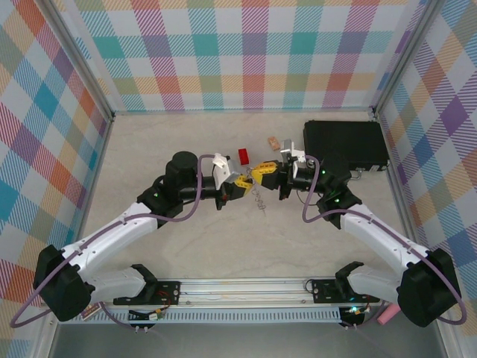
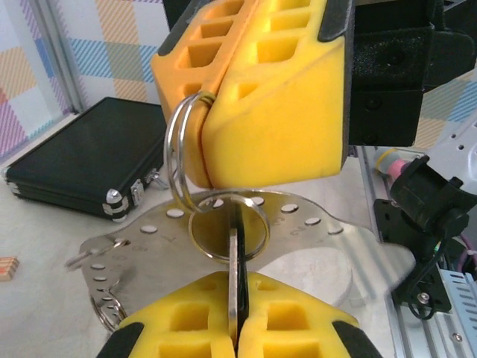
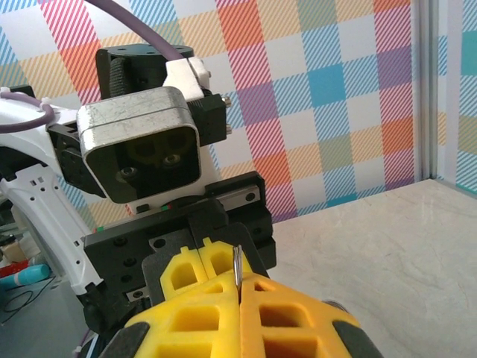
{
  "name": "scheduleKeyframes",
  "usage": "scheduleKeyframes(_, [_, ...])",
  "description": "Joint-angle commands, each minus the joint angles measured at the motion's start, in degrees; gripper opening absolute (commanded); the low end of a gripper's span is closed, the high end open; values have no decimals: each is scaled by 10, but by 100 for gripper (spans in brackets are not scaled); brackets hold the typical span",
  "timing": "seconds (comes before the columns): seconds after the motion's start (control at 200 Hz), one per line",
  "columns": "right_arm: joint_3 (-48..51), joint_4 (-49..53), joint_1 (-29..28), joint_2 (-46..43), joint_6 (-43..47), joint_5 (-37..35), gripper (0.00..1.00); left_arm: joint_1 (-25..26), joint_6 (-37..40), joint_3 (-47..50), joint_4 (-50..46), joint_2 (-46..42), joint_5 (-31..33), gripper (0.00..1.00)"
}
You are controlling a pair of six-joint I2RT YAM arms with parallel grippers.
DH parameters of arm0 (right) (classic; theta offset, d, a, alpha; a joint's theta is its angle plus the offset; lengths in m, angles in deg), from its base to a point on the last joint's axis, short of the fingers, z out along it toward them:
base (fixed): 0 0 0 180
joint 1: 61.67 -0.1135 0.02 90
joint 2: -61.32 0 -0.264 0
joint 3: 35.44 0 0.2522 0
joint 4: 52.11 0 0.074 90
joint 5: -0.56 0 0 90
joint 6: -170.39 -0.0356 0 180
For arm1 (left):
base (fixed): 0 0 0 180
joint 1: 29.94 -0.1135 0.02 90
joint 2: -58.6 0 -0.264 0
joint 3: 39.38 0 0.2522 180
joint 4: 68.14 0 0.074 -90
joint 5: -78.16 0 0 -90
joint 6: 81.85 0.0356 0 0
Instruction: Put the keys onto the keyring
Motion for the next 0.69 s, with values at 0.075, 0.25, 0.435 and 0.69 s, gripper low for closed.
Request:
scheduleKeyframes(0.075, [3,-28,6,-18,11,2,0,0,13,-13,-49,-32,26,0])
scheduleKeyframes(0.25, [1,-10,6,-18,20,18,0,-8,28,-44,-93,-29,35,0])
scheduleKeyframes(0.435, [-9,44,6,-16,44,41,0,-17,41,-81,-138,-17,35,0])
scheduleKeyframes(0.69, [-24,73,5,2,58,65,0,-19,54,-112,-168,4,26,0])
